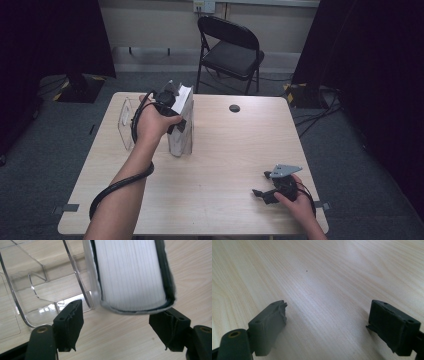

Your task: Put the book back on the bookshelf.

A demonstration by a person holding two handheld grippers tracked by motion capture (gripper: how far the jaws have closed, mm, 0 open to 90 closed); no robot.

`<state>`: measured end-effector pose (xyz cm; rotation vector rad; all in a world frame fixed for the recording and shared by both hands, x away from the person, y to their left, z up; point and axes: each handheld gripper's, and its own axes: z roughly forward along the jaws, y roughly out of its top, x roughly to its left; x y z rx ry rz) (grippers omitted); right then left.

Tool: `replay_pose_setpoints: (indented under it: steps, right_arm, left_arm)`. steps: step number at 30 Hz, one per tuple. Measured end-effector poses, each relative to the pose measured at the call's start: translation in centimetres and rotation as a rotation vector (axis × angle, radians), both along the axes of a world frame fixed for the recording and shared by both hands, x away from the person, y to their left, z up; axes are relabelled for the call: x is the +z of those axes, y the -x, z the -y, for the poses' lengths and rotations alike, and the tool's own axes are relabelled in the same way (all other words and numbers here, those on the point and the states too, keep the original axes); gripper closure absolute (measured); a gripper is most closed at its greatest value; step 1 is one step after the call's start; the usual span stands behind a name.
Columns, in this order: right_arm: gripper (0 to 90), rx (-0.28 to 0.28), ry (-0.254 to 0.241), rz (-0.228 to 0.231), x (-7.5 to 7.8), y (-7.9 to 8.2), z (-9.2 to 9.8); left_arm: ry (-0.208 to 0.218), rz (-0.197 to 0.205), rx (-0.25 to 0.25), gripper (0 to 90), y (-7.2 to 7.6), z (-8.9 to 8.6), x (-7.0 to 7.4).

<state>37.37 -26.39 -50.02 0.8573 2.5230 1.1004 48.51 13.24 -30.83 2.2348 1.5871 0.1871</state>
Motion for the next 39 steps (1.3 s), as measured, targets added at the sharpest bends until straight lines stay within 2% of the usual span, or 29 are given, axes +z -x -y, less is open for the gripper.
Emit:
replay_pose_setpoints:
  steps: [5,8,11,12,14,21,28,39]
  right_arm:
    - [13.3,0.000,0.000,0.000,0.0,0.0,0.0]
    - [13.3,0.000,0.000,0.000,0.0,0.0,0.0]
    - [13.3,0.000,0.000,0.000,0.0,0.0,0.0]
    - [13.3,0.000,0.000,0.000,0.0,0.0,0.0]
    - [13.3,0.000,0.000,-0.001,0.0,0.0,0.0]
    - [13.3,-0.001,-0.001,0.002,0.0,0.0,0.0]
    - [13.3,-0.001,-0.001,0.002,0.0,0.0,0.0]
    - [13.3,-0.001,0.000,0.002,0.0,0.0,0.0]
  left_arm:
    - [0.003,0.010,0.004,27.8,0.4,-0.9,-0.2]
    - [0.026,0.001,0.008,27.7,0.8,-1.2,-0.5]
    - [0.015,0.006,-0.015,27.6,1.1,-1.7,-0.6]
    - [0.026,0.007,0.001,27.6,1.2,-1.7,-0.6]
    - [0.012,0.012,-0.002,27.6,1.3,-2.1,-0.7]
    - [0.028,0.015,-0.006,27.7,1.8,-2.9,-0.7]
    - [0.045,0.026,-0.023,27.7,2.4,-3.4,-0.9]
    - [0.067,0.027,-0.050,27.7,3.2,-3.7,-2.0]
